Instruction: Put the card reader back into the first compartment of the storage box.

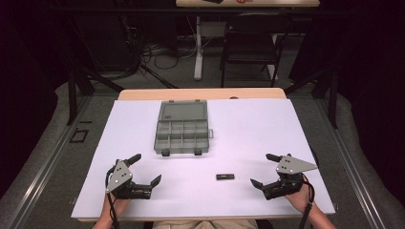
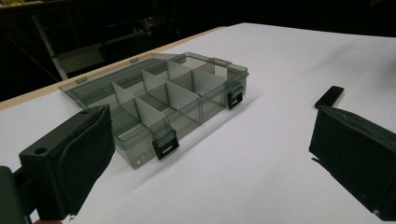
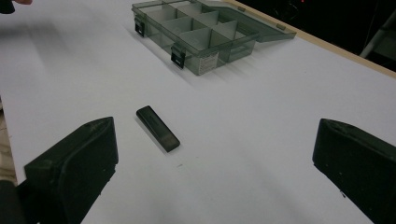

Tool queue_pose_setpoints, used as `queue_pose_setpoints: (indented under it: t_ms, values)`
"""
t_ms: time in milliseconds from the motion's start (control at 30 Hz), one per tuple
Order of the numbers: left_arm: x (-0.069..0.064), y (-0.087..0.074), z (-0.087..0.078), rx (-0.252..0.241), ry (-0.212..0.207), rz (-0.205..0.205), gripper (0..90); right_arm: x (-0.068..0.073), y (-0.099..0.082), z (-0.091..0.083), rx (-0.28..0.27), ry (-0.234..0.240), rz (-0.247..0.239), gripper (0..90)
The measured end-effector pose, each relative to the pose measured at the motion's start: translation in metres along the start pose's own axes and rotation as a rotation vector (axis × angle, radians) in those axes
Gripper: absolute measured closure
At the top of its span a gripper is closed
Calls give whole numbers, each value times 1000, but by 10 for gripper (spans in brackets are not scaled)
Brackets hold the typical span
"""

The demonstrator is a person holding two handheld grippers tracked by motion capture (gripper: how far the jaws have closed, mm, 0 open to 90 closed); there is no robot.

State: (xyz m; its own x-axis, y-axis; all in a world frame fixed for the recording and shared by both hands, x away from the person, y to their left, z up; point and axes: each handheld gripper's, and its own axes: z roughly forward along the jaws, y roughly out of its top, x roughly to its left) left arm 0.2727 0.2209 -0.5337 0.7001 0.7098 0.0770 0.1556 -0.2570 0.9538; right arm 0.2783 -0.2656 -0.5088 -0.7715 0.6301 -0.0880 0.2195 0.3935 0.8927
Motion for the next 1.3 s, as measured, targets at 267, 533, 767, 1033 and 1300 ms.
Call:
queue_pose_setpoints:
  t_ms: [267, 533, 767, 1033, 1300]
  values:
    - [1, 0, 1, 7, 4, -3, 2, -6, 5, 16, 28, 41, -7, 0]
    - [1, 0, -1, 2, 7, 0, 1, -6, 14, 29, 62, 86, -37, 0]
    - [1, -1, -2, 7, 13, -7, 2, -10, 26, 39, 84, 124, -60, 0]
    - [2, -1, -1, 11, 14, -6, 1, -10, 39, 52, 104, 162, -94, 0]
    - [2, 0, -2, 4, 15, -7, 2, -13, 43, 64, 149, 190, -122, 0]
